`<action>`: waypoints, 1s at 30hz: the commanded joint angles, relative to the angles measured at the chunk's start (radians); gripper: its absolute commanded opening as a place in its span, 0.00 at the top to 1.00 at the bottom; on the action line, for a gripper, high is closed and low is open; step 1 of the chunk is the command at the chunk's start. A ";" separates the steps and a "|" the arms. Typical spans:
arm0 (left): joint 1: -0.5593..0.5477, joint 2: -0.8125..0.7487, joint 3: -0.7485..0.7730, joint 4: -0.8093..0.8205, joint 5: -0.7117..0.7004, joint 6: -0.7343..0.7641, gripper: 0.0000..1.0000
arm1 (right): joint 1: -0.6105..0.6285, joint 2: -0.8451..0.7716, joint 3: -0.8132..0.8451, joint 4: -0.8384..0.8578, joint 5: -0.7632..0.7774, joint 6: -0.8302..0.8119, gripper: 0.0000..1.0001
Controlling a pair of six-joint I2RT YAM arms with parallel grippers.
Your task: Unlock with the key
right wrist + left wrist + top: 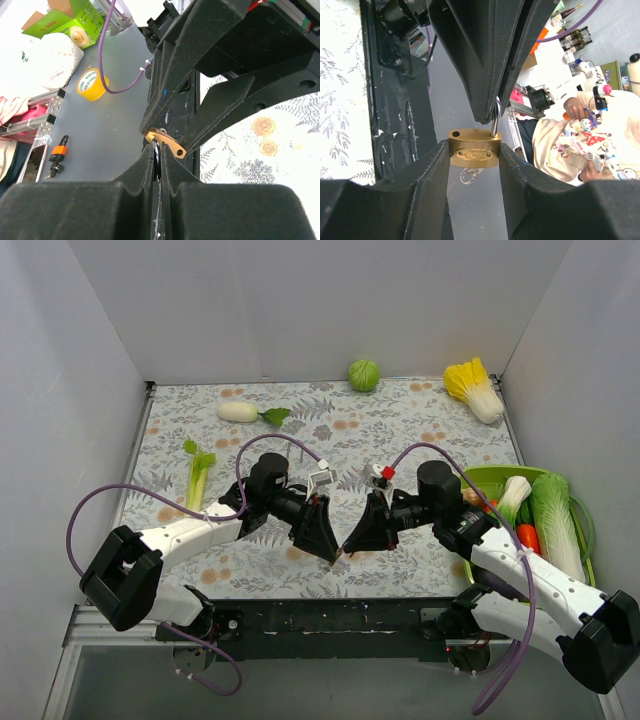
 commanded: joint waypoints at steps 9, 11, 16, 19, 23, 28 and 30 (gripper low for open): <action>0.008 0.030 0.128 -0.408 -0.539 0.224 1.00 | 0.005 0.062 0.093 -0.242 0.371 -0.077 0.99; 0.008 0.052 0.151 -0.457 -0.678 0.222 1.00 | 0.004 0.077 0.105 -0.270 0.437 -0.075 0.99; -0.041 0.093 0.217 -0.543 -0.936 0.217 1.00 | 0.005 0.134 0.121 -0.264 0.529 -0.025 0.99; -0.099 0.127 0.272 -0.589 -1.093 0.205 1.00 | 0.005 0.164 0.122 -0.227 0.577 0.023 0.99; -0.138 0.147 0.292 -0.609 -1.217 0.155 1.00 | 0.005 0.186 0.098 -0.156 0.606 0.084 0.99; -0.141 0.132 0.278 -0.612 -1.262 0.118 1.00 | 0.005 0.180 0.075 -0.138 0.667 0.113 0.99; -0.141 0.135 0.283 -0.644 -1.277 0.112 1.00 | 0.005 0.169 0.070 -0.141 0.695 0.115 0.94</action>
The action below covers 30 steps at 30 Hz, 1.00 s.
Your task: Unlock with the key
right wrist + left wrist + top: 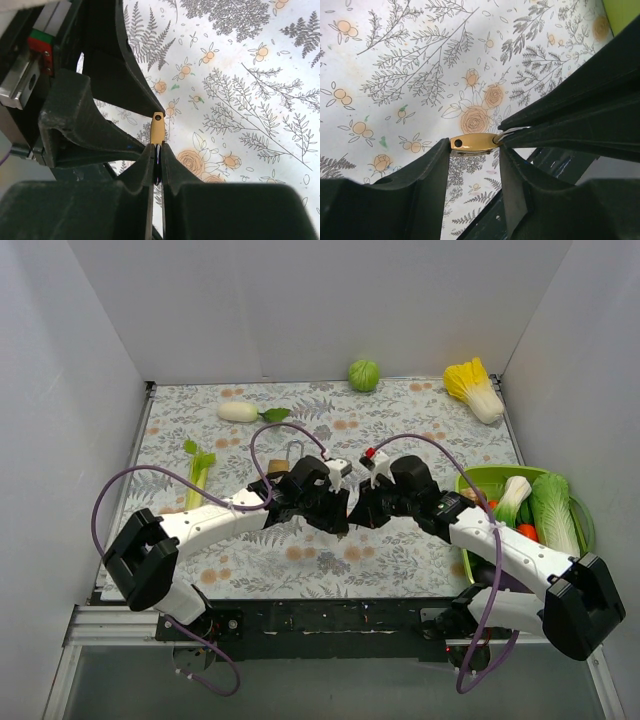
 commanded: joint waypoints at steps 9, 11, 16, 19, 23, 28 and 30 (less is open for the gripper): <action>0.033 0.057 0.065 -0.150 -0.205 -0.117 1.00 | -0.034 -0.136 -0.055 0.017 0.155 0.029 0.35; 0.045 0.071 0.081 -0.157 -0.188 -0.114 1.00 | -0.053 -0.178 -0.072 0.009 0.179 0.028 0.29; 0.096 0.184 0.156 -0.220 -0.140 -0.093 1.00 | -0.076 -0.259 -0.109 -0.002 0.208 0.023 0.27; 0.114 0.265 0.231 -0.277 -0.169 -0.082 1.00 | -0.080 -0.282 -0.118 -0.011 0.211 0.018 0.27; 0.128 0.360 0.347 -0.340 -0.214 -0.065 1.00 | -0.084 -0.302 -0.143 -0.009 0.207 0.012 0.27; 0.163 0.489 0.528 -0.436 -0.226 -0.056 1.00 | -0.085 -0.340 -0.173 -0.008 0.202 0.004 0.27; 0.174 0.552 0.584 -0.466 -0.226 -0.051 1.00 | -0.087 -0.357 -0.193 -0.006 0.207 0.003 0.27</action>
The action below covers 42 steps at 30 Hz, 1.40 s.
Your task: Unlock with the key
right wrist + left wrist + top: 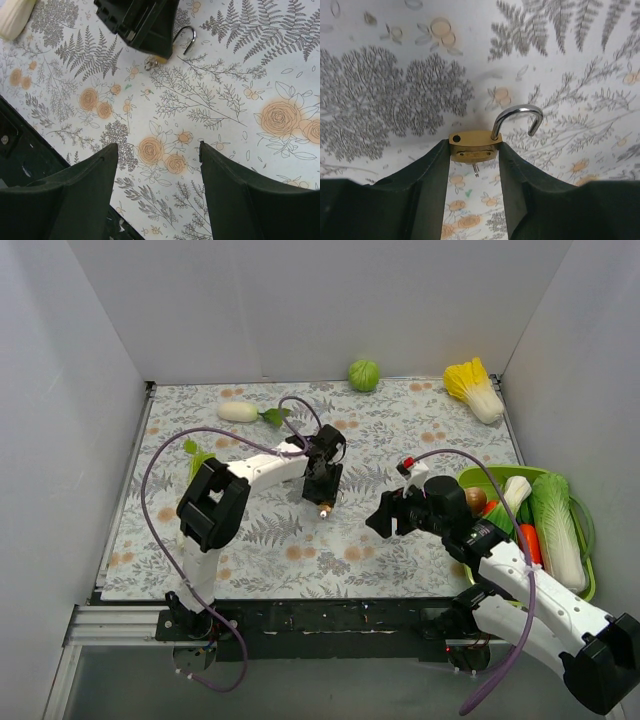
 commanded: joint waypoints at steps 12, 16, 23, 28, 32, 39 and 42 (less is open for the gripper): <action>0.121 0.269 0.382 -0.203 -0.120 0.026 1.00 | -0.013 -0.112 -0.064 -0.009 0.033 -0.035 0.27; 0.153 0.315 0.425 -0.231 -0.140 0.055 1.00 | -0.014 -0.110 -0.068 -0.001 0.028 -0.035 0.27; 0.185 0.318 0.402 -0.234 -0.177 0.104 1.00 | -0.014 -0.104 -0.076 0.011 0.020 -0.030 0.27; 0.185 0.311 0.396 -0.205 -0.139 0.123 1.00 | -0.014 -0.085 -0.073 0.023 0.008 -0.027 0.27; 0.184 0.297 0.393 -0.193 -0.128 0.114 0.89 | -0.014 -0.070 -0.068 0.031 0.020 -0.018 0.27; 0.185 0.182 0.319 -0.090 -0.079 0.112 0.39 | -0.016 -0.055 -0.057 0.059 0.037 -0.009 0.23; 0.184 0.111 0.290 -0.032 -0.057 0.109 0.18 | -0.017 -0.033 -0.060 0.108 0.028 0.008 0.22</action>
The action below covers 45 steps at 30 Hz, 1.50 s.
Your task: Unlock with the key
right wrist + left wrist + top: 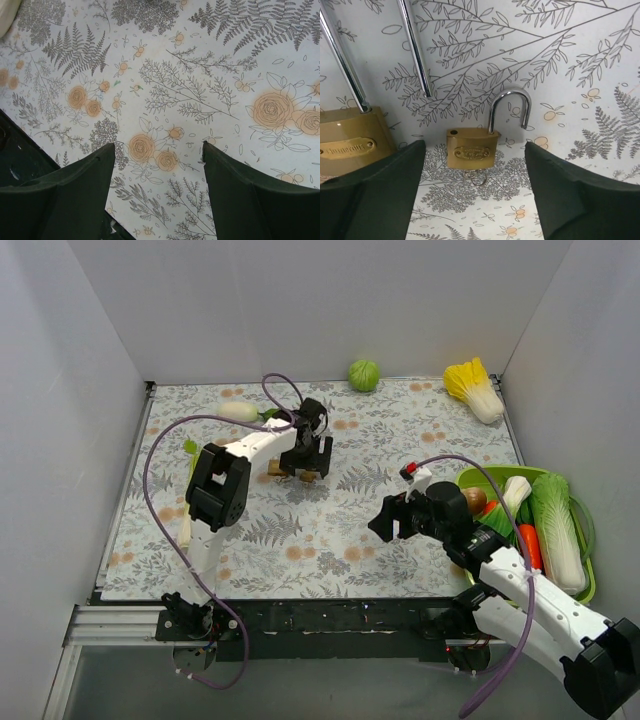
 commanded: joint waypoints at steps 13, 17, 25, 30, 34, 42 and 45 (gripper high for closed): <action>0.025 -0.645 -0.450 0.563 0.139 -0.007 0.02 | -0.293 0.119 0.063 0.226 -0.210 0.039 0.21; 0.173 -0.788 -0.602 0.696 0.217 -0.136 0.02 | -0.393 0.108 0.105 0.178 -0.234 0.008 0.21; 0.434 -1.081 -0.923 0.879 0.349 -0.253 0.02 | -0.487 0.018 0.176 0.054 -0.143 -0.064 0.21; 0.438 -1.271 -0.996 0.873 0.343 -0.154 0.02 | -0.490 -0.071 0.202 0.037 -0.075 -0.071 0.21; 0.438 -1.397 -1.056 0.890 0.274 -0.151 0.02 | -0.490 -0.131 0.182 0.088 -0.052 -0.076 0.21; 0.438 -1.437 -1.037 0.821 0.179 -0.188 0.02 | -0.490 -0.161 0.153 0.100 -0.018 -0.105 0.20; 0.438 -1.428 -1.033 0.807 0.142 -0.222 0.02 | -0.491 -0.161 0.145 0.108 -0.021 -0.099 0.20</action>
